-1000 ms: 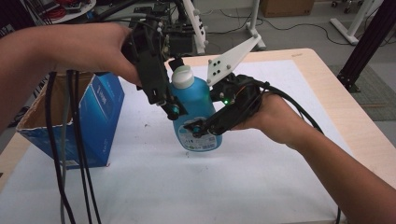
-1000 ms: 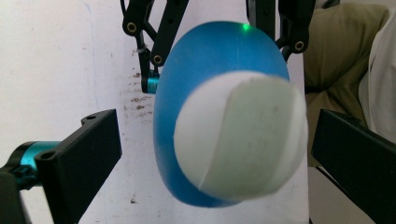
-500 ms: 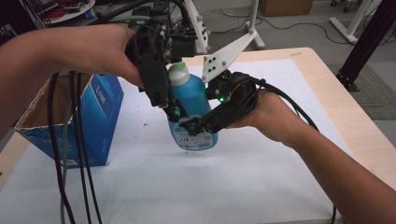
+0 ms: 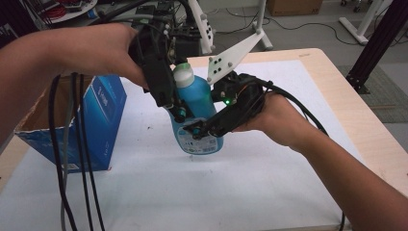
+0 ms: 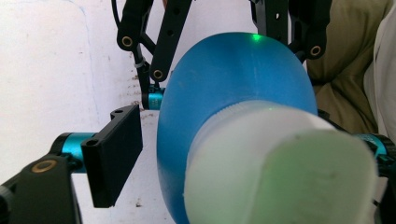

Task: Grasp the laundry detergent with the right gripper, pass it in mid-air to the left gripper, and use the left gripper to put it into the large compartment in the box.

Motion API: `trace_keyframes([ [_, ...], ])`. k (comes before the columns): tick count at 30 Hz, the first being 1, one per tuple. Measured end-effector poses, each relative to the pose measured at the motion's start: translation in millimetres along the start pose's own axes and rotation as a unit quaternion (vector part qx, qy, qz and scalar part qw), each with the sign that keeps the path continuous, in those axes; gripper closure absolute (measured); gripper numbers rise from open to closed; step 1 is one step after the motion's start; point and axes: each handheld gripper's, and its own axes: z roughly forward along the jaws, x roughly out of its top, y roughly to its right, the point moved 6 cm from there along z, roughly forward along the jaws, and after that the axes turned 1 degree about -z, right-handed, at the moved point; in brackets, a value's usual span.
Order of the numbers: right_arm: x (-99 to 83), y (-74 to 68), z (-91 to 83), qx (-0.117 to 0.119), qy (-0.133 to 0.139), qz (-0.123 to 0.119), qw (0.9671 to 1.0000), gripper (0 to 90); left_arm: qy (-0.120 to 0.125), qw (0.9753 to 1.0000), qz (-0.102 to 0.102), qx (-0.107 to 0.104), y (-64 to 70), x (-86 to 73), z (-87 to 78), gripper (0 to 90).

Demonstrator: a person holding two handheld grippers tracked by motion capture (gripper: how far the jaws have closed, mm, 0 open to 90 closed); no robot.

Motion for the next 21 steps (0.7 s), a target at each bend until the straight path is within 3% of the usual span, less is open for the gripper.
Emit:
trace_keyframes([
  [8,-0.2,1.1,0.7,-0.002,0.004,0.001,1.0,46.1,-0.007,1.0,0.006,0.001,0.5,-0.9,4.7,24.5],
  [14,-1.2,0.2,2.4,0.001,0.002,-0.001,1.0,46.2,0.0,0.9999,0.011,-0.002,1.5,0.4,4.0,33.3],
  [21,-2.0,-0.4,3.2,0.003,0.002,0.0,1.0,46.1,0.001,0.9998,0.021,-0.006,3.3,-0.1,3.9,37.4],
])
